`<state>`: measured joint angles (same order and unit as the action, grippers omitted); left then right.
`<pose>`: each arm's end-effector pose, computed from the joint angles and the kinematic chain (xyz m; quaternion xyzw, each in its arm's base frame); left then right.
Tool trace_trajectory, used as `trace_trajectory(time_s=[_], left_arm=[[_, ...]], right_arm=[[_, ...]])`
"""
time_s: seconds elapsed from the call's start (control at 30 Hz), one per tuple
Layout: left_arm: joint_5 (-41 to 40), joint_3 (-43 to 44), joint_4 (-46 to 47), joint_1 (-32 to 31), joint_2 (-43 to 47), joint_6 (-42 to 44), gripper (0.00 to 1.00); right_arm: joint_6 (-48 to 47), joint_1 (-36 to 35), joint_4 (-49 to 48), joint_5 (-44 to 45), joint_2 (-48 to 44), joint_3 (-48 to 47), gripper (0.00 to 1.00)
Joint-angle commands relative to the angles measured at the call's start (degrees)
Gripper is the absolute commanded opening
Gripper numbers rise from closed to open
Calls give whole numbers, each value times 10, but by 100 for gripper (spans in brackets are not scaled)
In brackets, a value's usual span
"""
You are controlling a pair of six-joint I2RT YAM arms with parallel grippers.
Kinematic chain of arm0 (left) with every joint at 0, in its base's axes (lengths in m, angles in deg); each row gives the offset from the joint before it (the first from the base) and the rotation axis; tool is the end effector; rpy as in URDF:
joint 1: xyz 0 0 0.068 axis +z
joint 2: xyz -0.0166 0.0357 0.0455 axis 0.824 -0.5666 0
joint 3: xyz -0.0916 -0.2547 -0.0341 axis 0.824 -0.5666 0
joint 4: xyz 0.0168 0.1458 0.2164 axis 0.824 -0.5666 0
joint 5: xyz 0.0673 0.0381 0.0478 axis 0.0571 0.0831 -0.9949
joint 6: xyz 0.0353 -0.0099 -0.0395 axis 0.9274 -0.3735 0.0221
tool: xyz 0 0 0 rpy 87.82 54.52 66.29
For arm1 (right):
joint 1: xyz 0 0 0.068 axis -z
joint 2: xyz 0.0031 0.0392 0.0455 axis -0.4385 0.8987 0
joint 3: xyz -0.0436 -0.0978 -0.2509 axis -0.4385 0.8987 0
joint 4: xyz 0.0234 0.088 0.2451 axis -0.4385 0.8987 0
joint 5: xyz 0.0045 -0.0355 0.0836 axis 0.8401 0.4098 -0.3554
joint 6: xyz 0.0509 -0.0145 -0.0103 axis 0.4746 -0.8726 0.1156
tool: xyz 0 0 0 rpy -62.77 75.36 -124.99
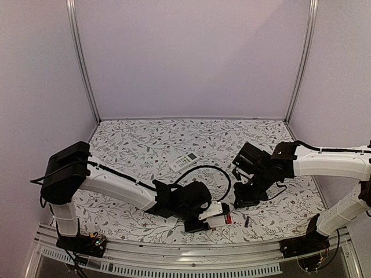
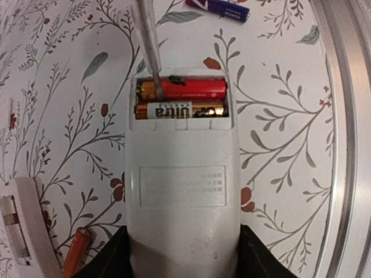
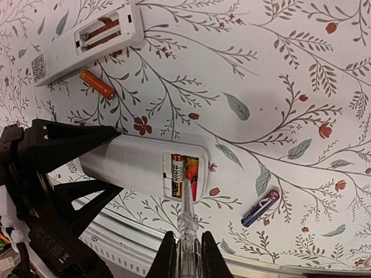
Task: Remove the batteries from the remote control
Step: Remove the battery from the remote control without the battery cover.
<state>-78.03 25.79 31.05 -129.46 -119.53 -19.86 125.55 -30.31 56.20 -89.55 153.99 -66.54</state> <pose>0.1072 -0.3716 0.1228 0.6397 0.7139 -0.1462 0.2445 0.1410 0.2191 0.2209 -0.1188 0.9820 0.1402 0.0430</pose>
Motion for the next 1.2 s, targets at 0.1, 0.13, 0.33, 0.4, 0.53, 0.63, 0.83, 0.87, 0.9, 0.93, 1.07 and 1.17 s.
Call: trace_trajectory(time_s=[0.1,0.13,0.33,0.4,0.53,0.63,0.83,0.87,0.9,0.93,1.07,1.17], left_arm=[[-31,-36,-113,6,-59,25,28],[-30,-36,-113,7,-60,25,28],[-26,-33,-114,8,-67,25,28],[-26,-34,-114,8,-68,24,28],[-27,-34,-114,11,-70,24,27],[-28,-33,-115,13,-70,25,27],[-29,-30,-120,18,-75,25,27],[-30,-31,-120,19,-75,25,27],[-31,-31,-120,20,-75,25,27],[-31,-31,-121,21,-75,25,27],[-32,-31,-122,25,-74,25,27],[-31,-30,-122,28,-75,25,27]], right_arm=[[70,-3,-137,-27,-11,124,0],[74,5,-160,-37,-21,143,0],[62,68,-324,-190,-84,263,0],[48,86,-358,-228,-90,277,0],[32,121,-399,-302,-106,304,0],[27,151,-423,-360,-118,333,0],[30,189,-487,-459,-132,375,0],[31,190,-490,-467,-134,376,0],[31,192,-491,-476,-136,376,0],[31,195,-491,-484,-137,376,0],[38,216,-491,-518,-159,382,0],[47,236,-491,-539,-186,386,0]])
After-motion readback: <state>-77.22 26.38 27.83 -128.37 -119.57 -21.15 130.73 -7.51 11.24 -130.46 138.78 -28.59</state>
